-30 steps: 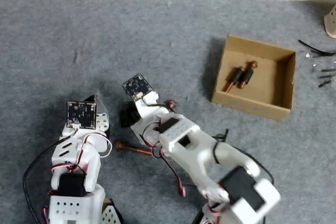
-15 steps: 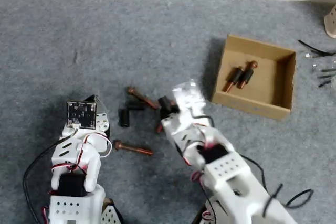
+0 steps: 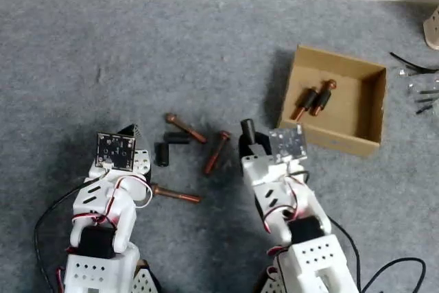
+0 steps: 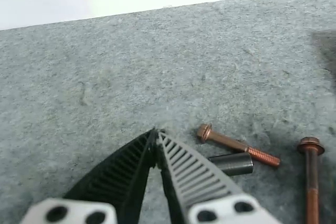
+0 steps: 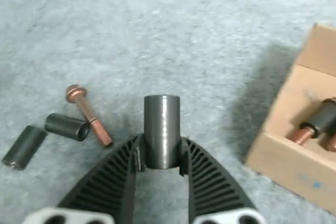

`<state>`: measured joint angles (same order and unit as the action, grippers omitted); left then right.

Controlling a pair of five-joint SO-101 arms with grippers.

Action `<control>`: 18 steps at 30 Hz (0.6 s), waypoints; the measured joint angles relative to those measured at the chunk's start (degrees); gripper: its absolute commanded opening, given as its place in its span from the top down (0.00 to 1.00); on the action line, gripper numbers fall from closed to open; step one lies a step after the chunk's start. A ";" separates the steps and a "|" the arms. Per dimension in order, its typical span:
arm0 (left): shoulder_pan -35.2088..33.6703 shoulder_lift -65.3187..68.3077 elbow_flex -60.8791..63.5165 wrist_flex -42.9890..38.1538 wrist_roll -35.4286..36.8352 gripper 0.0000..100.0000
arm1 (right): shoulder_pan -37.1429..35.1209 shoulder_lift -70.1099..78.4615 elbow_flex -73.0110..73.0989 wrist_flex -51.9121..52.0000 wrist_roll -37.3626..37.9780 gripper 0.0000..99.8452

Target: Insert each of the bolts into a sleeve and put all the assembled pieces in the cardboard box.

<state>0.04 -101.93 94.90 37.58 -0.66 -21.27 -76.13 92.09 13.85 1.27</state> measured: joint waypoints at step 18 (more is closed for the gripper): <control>0.00 0.00 0.00 0.00 0.00 0.99 | 8.62 -23.21 3.87 33.49 10.64 1.00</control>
<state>0.04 -101.93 94.90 37.58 -0.66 -12.66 -99.34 95.96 47.34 11.91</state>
